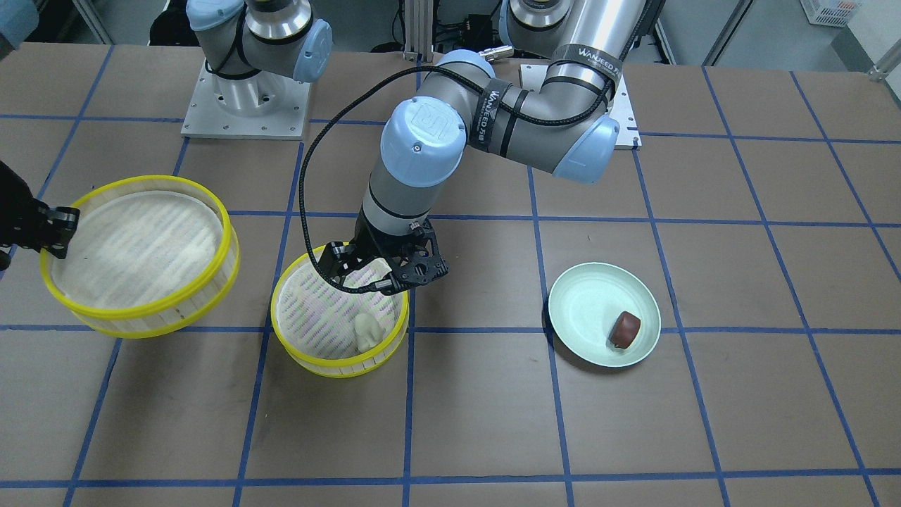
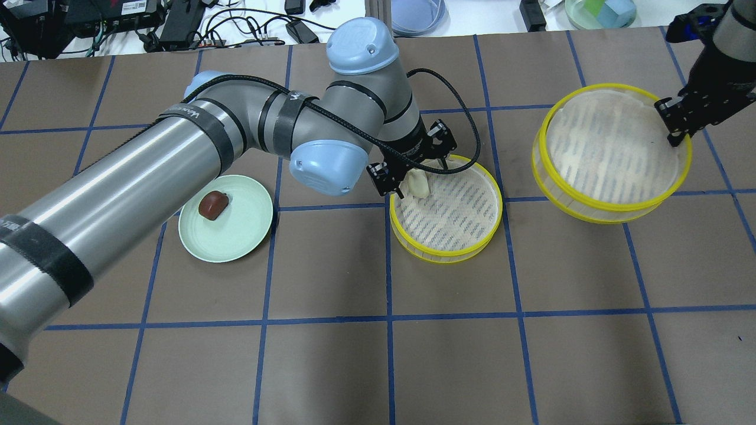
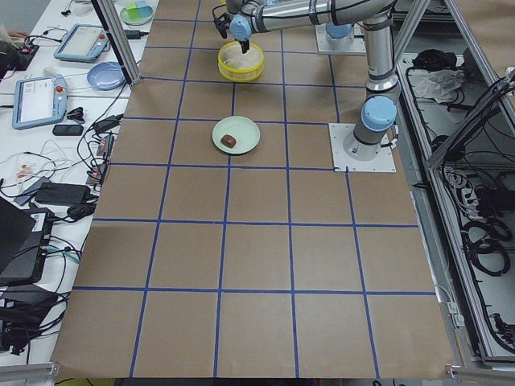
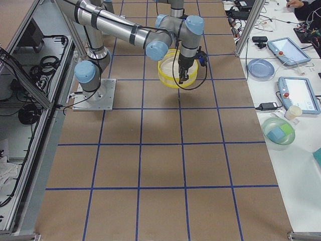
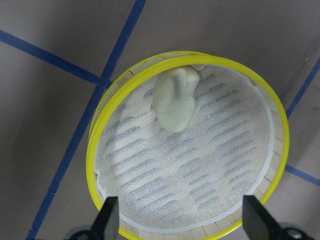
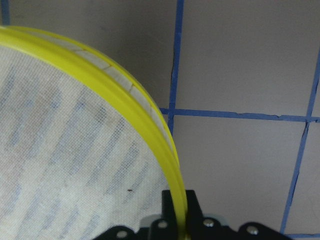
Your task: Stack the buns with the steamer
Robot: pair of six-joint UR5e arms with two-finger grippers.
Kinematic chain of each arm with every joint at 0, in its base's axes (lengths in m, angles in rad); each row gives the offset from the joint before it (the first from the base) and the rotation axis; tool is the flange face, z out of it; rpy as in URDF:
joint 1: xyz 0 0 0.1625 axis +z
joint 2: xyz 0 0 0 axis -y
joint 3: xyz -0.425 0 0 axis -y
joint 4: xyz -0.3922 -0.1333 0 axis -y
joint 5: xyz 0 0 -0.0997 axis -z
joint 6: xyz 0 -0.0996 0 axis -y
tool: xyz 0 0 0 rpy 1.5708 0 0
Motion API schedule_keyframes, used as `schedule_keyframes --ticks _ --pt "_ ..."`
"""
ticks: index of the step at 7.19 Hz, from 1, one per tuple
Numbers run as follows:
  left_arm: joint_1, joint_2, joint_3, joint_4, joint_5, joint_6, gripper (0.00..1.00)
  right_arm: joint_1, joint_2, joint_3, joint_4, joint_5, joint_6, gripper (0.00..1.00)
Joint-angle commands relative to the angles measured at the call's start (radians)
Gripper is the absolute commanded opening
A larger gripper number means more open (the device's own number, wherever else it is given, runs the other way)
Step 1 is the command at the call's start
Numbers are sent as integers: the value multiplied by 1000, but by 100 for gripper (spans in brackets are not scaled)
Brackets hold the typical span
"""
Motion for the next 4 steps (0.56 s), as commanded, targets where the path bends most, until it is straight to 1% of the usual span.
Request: schedule_keyframes --ticks 1,2,3,4 --pt "4 10 0 10 5 -1 100 158 46 8 0 24 222 0" --pt "5 18 0 10 5 2 100 245 72 8 -11 24 319 0" --pt "52 41 2 -4 0 15 100 292 100 8 -11 25 371 0" --pt "110 75 2 -12 -1 89 100 325 114 10 -31 25 386 0"
